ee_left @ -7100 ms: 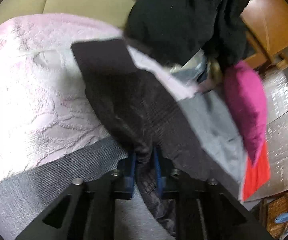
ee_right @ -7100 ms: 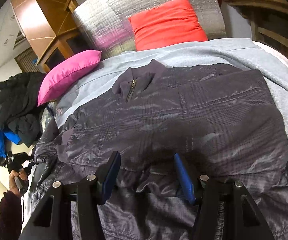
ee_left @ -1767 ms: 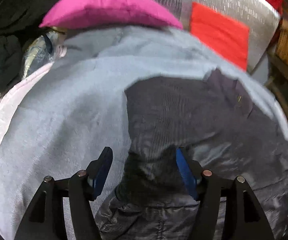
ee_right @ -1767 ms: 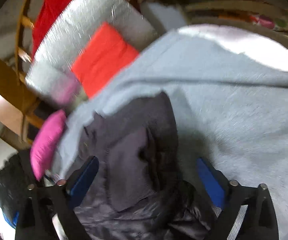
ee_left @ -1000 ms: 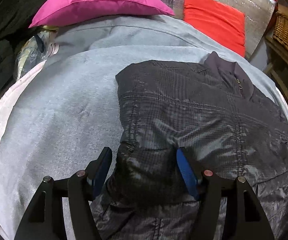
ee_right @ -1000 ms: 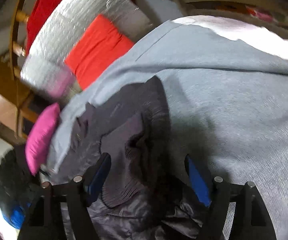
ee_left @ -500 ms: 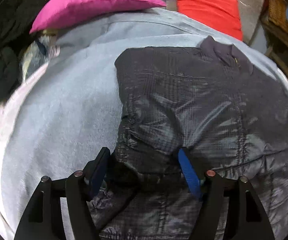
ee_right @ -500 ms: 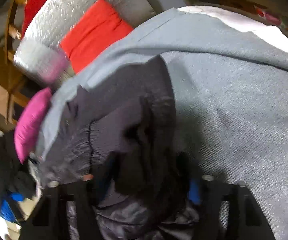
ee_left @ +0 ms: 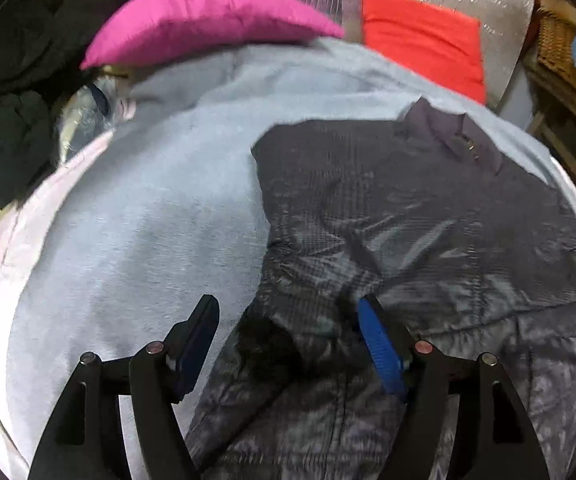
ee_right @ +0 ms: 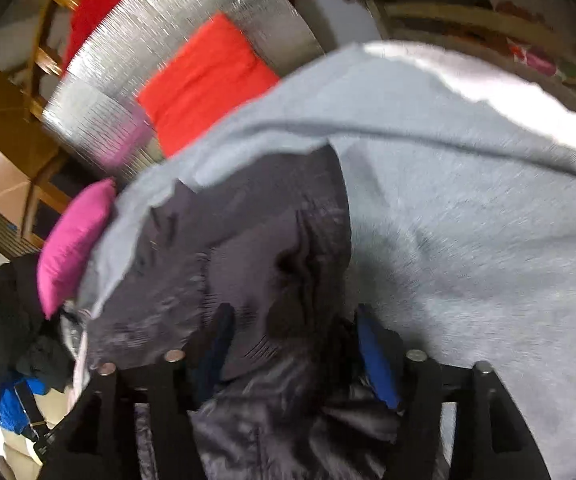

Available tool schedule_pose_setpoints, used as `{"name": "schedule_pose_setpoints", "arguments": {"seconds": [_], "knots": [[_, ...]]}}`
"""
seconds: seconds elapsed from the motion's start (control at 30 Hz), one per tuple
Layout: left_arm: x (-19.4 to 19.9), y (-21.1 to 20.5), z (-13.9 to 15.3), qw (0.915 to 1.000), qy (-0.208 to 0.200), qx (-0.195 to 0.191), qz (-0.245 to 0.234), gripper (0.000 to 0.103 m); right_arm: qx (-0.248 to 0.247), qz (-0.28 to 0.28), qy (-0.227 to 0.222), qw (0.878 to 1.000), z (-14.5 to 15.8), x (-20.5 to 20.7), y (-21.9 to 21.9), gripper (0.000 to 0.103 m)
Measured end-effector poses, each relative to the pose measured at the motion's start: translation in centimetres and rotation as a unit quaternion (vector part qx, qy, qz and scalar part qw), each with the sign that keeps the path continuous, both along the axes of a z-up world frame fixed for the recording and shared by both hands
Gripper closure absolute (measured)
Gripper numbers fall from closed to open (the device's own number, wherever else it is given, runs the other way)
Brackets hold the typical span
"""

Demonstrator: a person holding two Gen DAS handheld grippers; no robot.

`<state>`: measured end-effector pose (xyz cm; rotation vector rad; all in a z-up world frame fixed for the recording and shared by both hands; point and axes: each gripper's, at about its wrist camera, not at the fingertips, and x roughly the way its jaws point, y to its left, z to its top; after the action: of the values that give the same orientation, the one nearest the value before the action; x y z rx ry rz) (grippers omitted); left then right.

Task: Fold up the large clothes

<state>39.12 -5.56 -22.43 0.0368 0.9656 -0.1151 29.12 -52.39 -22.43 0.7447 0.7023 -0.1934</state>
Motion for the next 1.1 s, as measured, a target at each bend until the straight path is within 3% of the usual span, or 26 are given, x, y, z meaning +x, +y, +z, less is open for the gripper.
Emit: {"name": "schedule_pose_setpoints", "arguments": {"seconds": [0.3, 0.63, 0.8, 1.1], "knots": [[-6.8, 3.1, 1.2, 0.9992, -0.034, 0.021, -0.011, 0.03, 0.001, 0.0, -0.036, 0.999, 0.8, -9.9, -0.3, 0.034], [-16.6, 6.0, -1.0, 0.9958, -0.064, 0.058, -0.03, 0.03, 0.026, 0.009, -0.065, 0.998, 0.2, -17.4, 0.2, 0.034], [-20.2, 6.7, -0.9, 0.9958, -0.079, 0.038, -0.027, 0.03, 0.044, 0.023, -0.074, 0.996, 0.0, -19.6, 1.3, 0.034], [-24.1, 7.8, -2.0, 0.9981, -0.042, -0.038, -0.026, 0.026, 0.067, 0.056, -0.036, 0.996, -1.7, -24.3, 3.2, 0.031]]}}
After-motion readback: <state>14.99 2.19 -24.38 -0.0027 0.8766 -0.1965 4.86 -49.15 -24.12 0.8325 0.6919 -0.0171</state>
